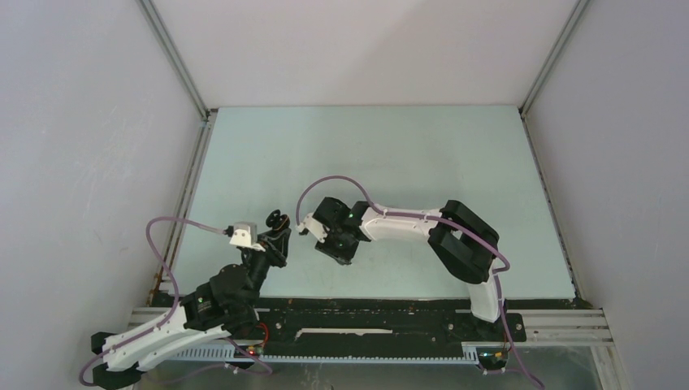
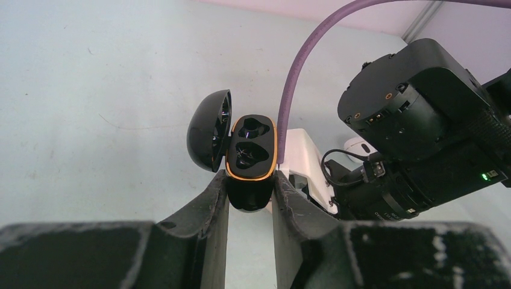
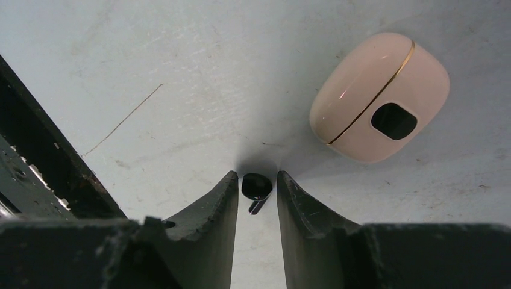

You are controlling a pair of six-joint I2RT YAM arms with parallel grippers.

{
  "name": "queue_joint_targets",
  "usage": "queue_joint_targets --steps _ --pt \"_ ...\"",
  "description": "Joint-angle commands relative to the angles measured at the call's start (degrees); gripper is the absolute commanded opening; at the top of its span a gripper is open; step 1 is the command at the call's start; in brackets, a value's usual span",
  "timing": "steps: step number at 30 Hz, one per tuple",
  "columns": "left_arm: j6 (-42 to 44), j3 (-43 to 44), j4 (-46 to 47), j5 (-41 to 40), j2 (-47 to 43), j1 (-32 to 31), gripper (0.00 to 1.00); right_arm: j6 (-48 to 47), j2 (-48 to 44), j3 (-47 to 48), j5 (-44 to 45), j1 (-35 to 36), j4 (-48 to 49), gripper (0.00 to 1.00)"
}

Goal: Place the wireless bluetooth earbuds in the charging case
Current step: Pick up the right earbud from the center of the board.

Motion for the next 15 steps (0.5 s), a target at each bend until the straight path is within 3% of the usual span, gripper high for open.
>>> queue_joint_targets --steps 1,7,15 --pt "-0.5 1.7 0.6 -0.8 -1.2 0.2 0.00 -1.0 1.6 -2.1 2.0 0.3 -1.6 0.31" --pt "-0.6 1.6 0.6 -0.7 -1.2 0.2 0.00 -2.0 -2.8 -2.2 2.5 0.2 -2.4 0.15" --pt "0.3 -0.7 6.7 0.3 1.7 0.2 0.00 -4.0 -20.6 -3.2 -1.0 -7.5 -3.9 0.00"
